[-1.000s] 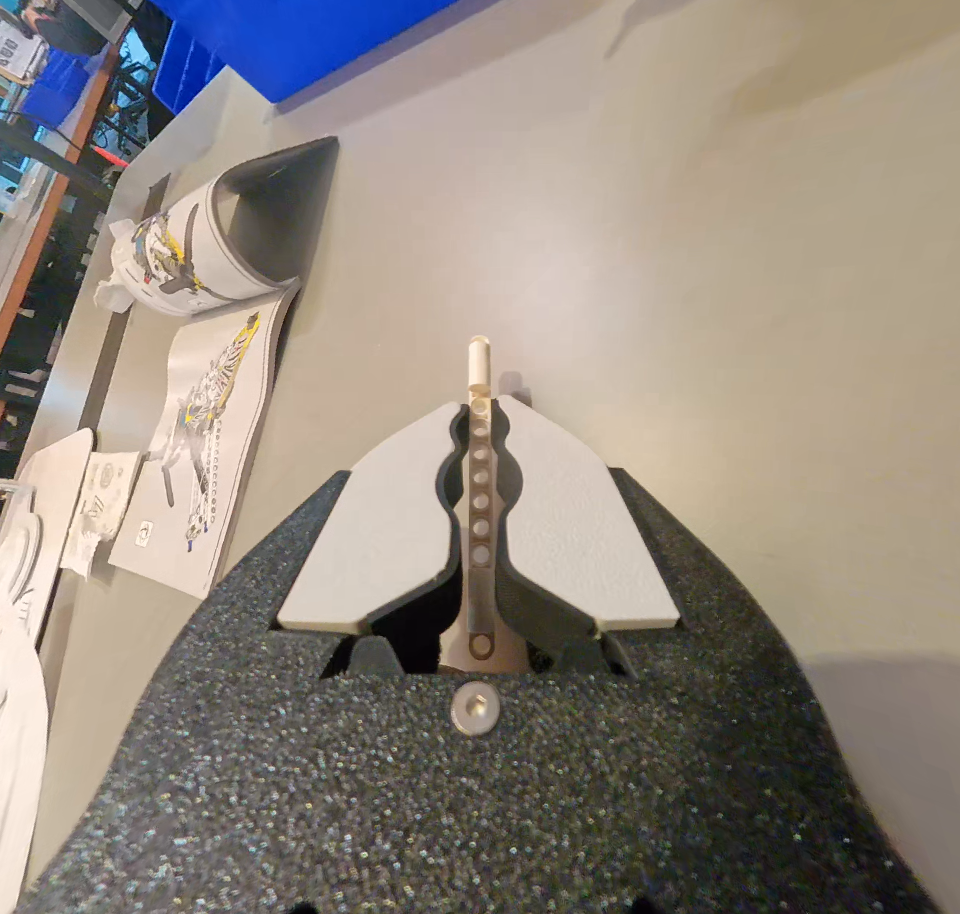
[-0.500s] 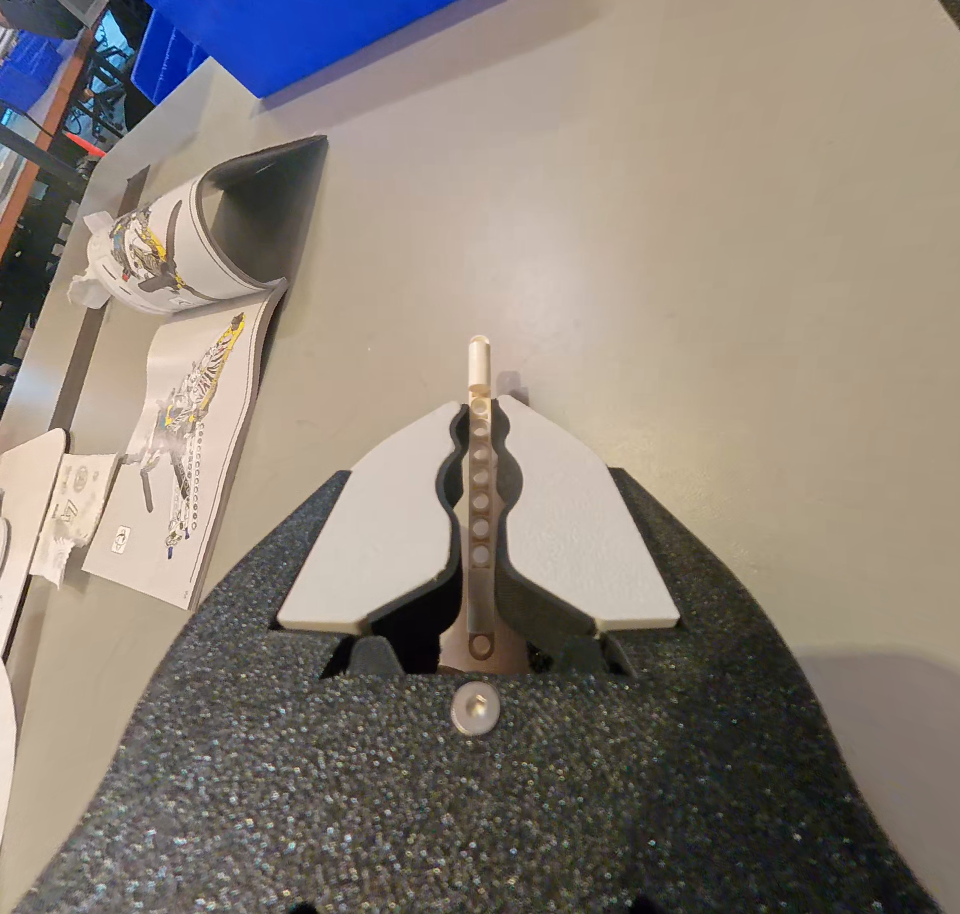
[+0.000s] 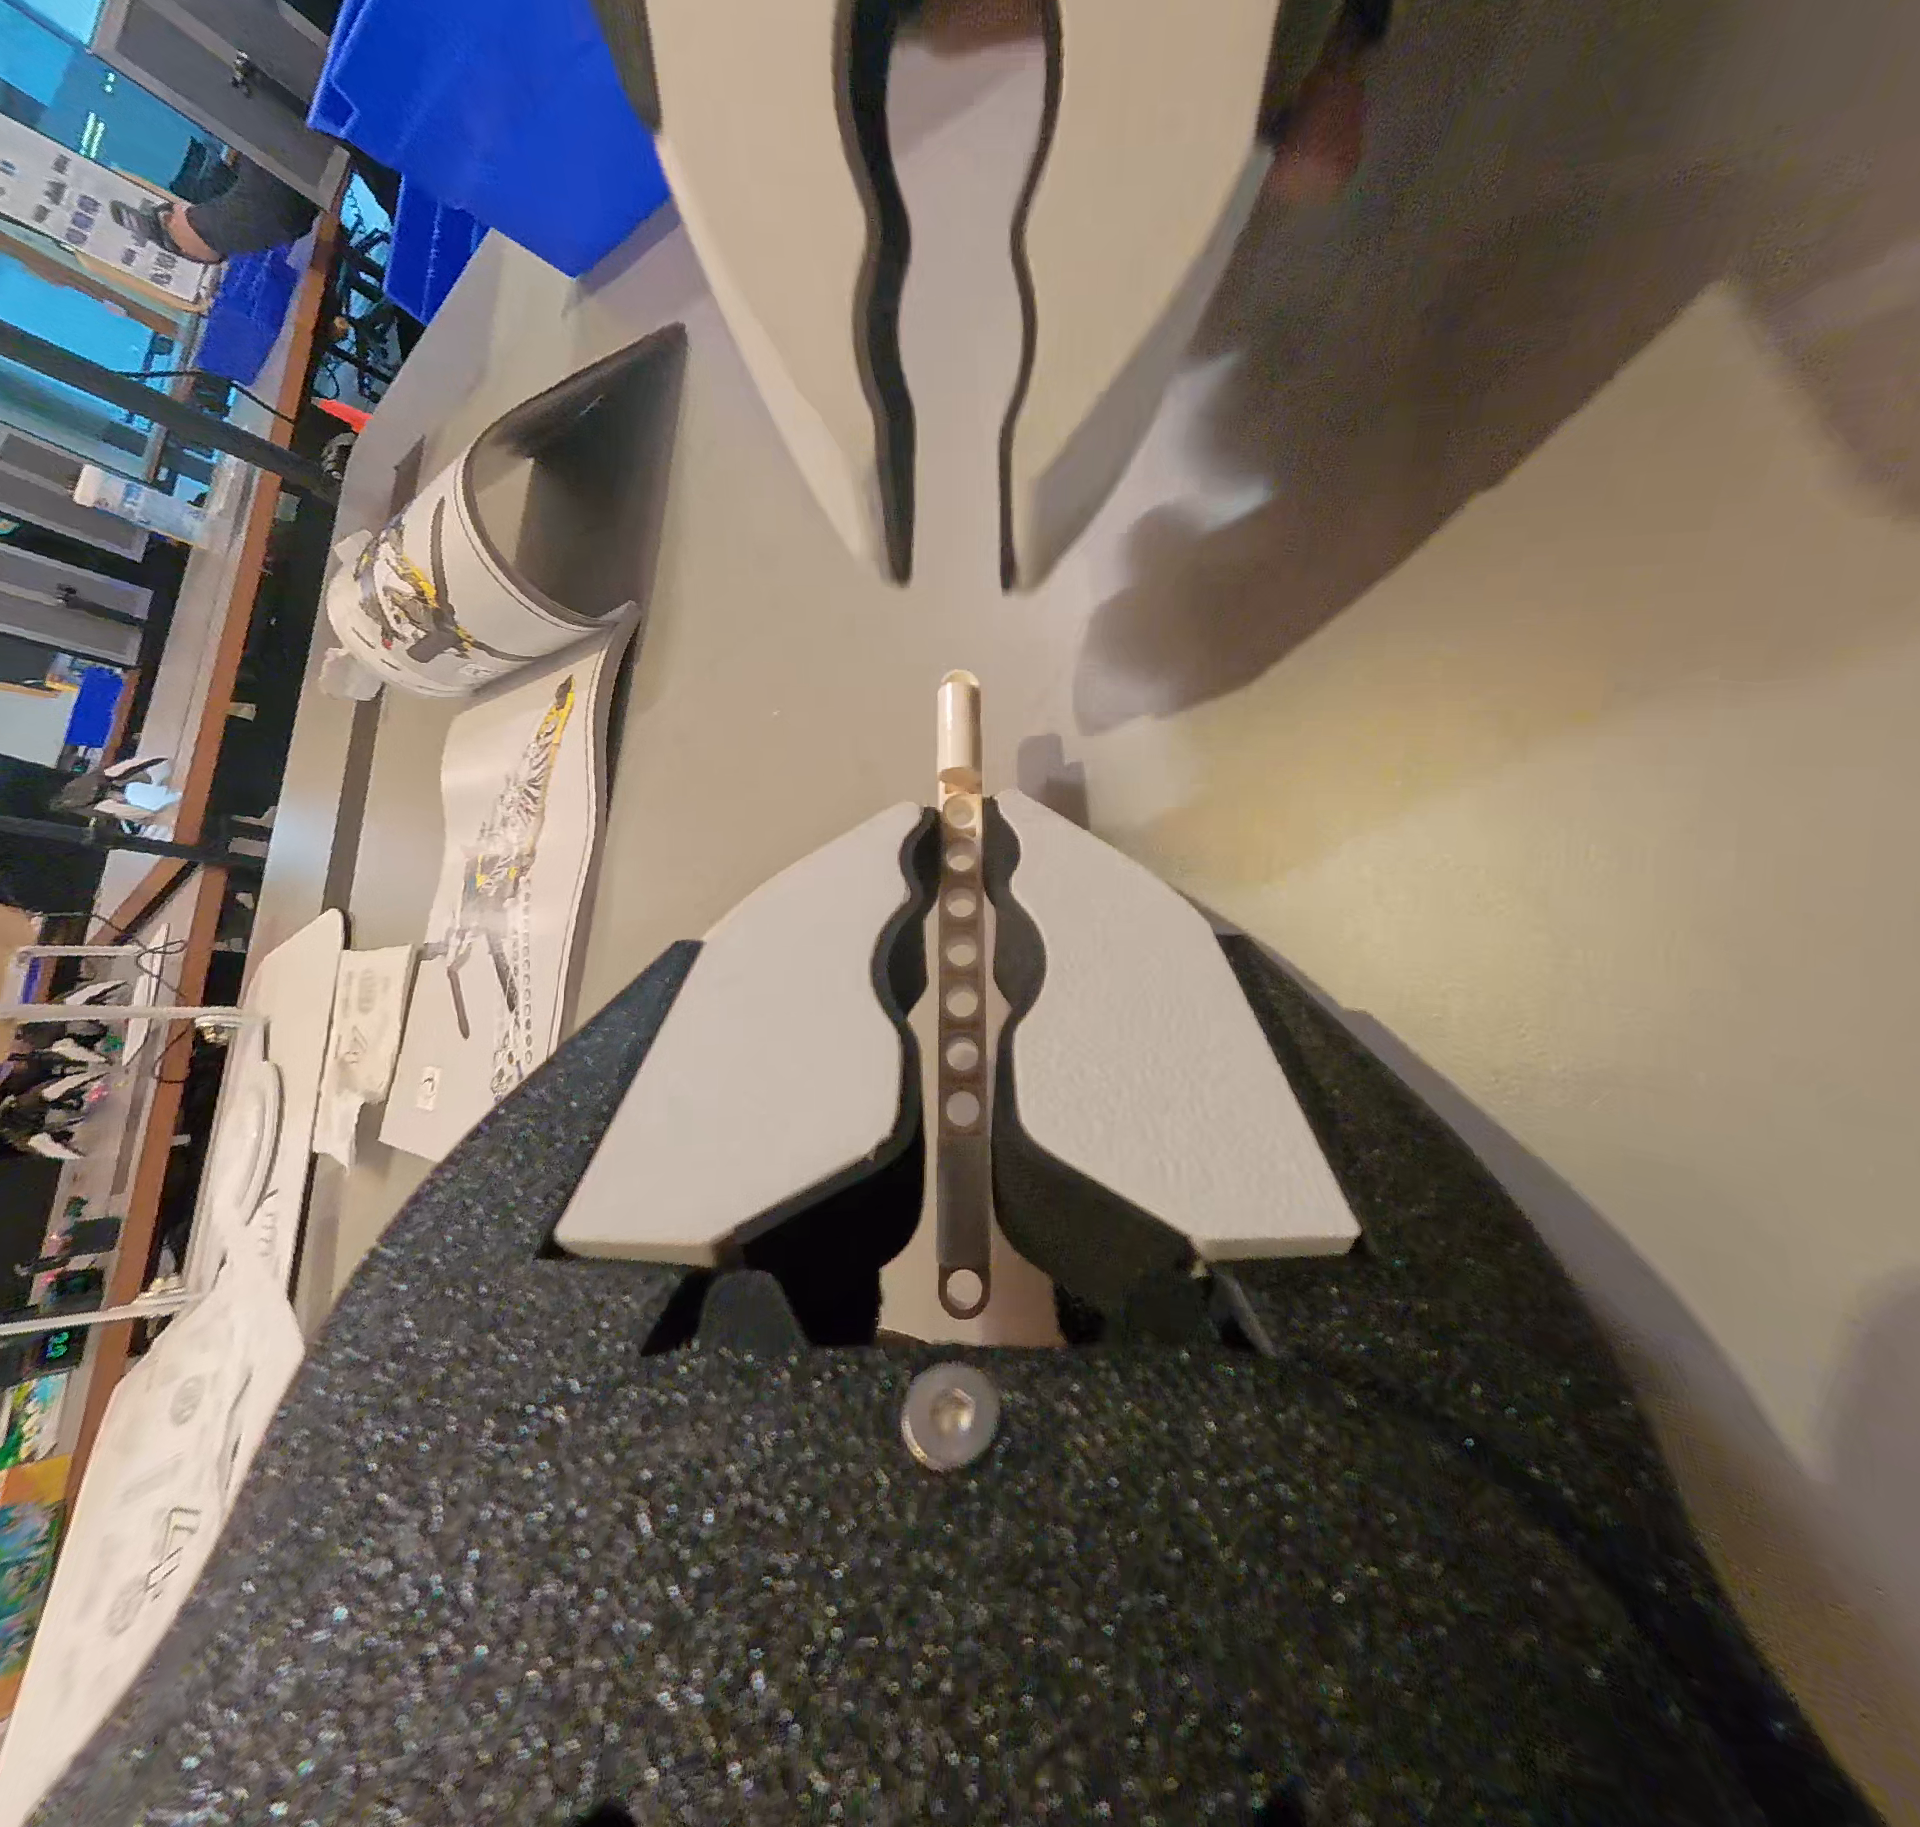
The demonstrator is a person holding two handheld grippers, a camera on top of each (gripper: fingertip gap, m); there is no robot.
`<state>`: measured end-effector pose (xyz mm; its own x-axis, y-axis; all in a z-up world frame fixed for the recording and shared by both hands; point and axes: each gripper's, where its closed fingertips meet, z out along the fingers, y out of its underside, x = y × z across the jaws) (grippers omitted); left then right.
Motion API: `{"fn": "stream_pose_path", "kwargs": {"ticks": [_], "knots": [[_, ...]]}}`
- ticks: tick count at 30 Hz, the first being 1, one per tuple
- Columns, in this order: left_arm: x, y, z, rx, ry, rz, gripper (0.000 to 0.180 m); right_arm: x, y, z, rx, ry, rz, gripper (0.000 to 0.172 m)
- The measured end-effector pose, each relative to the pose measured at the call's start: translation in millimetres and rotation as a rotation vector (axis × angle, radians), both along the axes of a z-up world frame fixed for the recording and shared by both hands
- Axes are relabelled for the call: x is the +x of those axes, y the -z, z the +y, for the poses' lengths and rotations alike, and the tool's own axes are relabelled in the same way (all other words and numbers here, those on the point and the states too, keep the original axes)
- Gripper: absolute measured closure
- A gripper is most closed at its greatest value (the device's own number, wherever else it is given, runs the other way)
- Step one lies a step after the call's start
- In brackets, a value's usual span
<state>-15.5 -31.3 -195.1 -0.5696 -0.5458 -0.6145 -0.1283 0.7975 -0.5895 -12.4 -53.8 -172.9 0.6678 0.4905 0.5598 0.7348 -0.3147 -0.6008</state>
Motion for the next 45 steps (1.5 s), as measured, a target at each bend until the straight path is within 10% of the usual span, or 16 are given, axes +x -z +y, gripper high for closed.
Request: {"fn": "stream_pose_path", "kwargs": {"ticks": [45], "knots": [[1.8,7.5,6.4,0.087,-0.038,0.016,0.171,-2.1,22.3,25.6,0.126,-0.075,-0.24,0.165]]}}
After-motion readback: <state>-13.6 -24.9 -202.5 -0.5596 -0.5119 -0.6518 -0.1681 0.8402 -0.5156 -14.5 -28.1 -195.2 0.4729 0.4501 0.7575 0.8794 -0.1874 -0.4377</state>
